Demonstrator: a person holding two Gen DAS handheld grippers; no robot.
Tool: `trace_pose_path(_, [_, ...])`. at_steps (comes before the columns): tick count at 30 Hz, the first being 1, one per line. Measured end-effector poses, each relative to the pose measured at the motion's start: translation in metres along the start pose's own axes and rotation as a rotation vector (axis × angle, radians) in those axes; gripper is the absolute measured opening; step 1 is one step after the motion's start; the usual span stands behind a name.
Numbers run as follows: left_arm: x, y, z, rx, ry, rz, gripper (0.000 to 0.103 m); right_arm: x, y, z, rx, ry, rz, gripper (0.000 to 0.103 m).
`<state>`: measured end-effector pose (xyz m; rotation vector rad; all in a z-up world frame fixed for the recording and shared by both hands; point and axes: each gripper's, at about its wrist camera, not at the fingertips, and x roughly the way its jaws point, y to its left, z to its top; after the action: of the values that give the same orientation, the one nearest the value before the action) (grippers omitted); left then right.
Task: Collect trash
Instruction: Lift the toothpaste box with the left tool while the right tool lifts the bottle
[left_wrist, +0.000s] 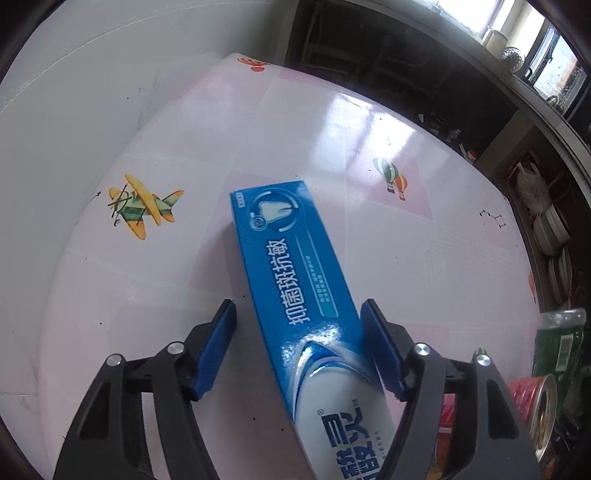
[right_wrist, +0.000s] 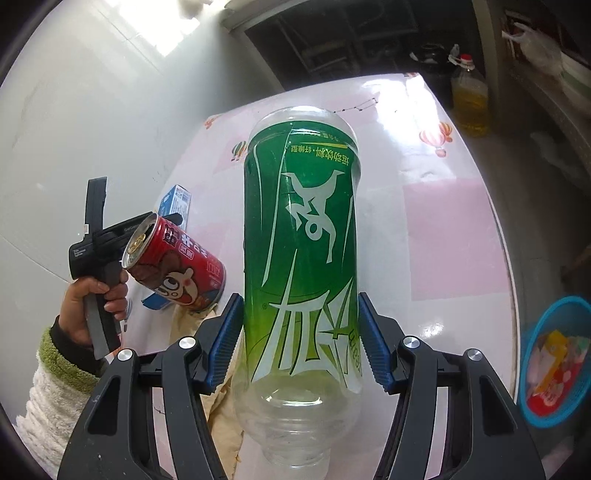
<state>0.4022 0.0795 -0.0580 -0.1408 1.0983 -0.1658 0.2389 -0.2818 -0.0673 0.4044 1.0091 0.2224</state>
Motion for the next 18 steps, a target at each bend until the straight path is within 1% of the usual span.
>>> trace_pose_path(1, [-0.004, 0.003, -0.002, 0.004, -0.004, -0.004, 0.058, -0.001, 0.000, 0.001, -0.005, -0.001, -0.004, 0.058])
trace_pose_path(4, [-0.012, 0.009, -0.012, 0.036, 0.001, -0.010, 0.055, 0.001, 0.005, -0.001, -0.020, 0.005, -0.014, 0.058])
trace_pose_path(8, [-0.027, 0.013, -0.038, 0.096, 0.019, -0.040, 0.053, 0.002, 0.008, -0.005, -0.037, 0.019, -0.045, 0.058])
trace_pose_path(11, [-0.044, 0.020, -0.068, 0.115, 0.026, -0.064, 0.053, -0.001, 0.010, -0.014, -0.038, 0.029, -0.063, 0.058])
trace_pose_path(18, [-0.087, 0.017, -0.152, 0.137, 0.018, -0.104, 0.053, -0.013, 0.017, -0.037, -0.056, 0.050, -0.089, 0.058])
